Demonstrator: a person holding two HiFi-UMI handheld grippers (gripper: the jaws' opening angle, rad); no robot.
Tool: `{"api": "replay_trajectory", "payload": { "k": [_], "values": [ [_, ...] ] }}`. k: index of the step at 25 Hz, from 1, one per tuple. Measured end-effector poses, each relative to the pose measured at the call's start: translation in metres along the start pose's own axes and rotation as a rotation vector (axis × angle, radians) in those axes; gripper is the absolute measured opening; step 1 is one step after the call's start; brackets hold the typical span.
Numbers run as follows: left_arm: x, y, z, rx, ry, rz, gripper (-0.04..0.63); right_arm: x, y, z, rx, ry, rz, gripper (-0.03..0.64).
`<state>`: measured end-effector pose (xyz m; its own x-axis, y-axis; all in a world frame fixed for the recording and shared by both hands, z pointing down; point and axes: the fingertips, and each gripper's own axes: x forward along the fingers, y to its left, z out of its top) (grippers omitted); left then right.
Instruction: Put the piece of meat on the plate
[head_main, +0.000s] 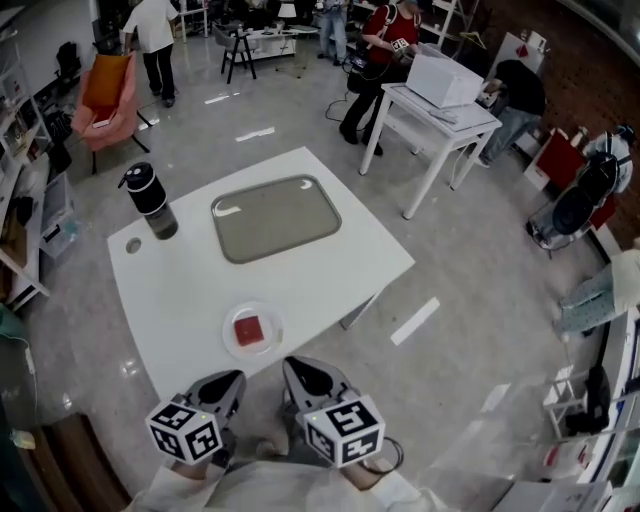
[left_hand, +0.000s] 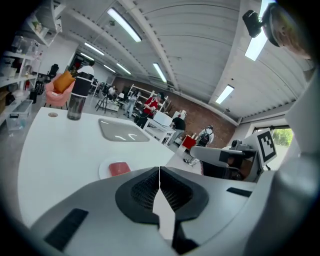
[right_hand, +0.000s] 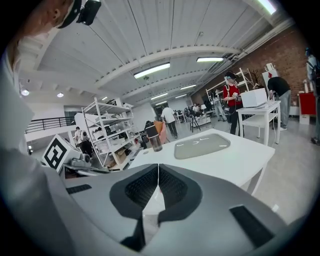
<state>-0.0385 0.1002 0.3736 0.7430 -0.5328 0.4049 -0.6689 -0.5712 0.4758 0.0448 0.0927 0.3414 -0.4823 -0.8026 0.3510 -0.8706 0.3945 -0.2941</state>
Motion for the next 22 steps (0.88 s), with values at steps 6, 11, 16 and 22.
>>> {"api": "replay_trajectory", "payload": {
  "k": [6,11,16,22],
  "values": [
    [0.039,0.018,0.044,0.001,-0.04,0.073,0.012,0.035,-0.053,0.033,-0.012,0.001,0.043,0.015],
    [0.06,0.031,0.061,-0.028,-0.075,0.121,0.012,0.054,-0.071,0.045,-0.052,0.033,0.096,0.015],
    [0.079,0.028,0.064,-0.051,-0.073,0.12,0.012,0.068,-0.086,0.047,-0.048,0.06,0.12,0.015],
    [0.081,0.034,0.07,-0.056,-0.056,0.1,0.012,0.084,-0.081,0.041,-0.03,0.088,0.141,0.015]
  ]
}}
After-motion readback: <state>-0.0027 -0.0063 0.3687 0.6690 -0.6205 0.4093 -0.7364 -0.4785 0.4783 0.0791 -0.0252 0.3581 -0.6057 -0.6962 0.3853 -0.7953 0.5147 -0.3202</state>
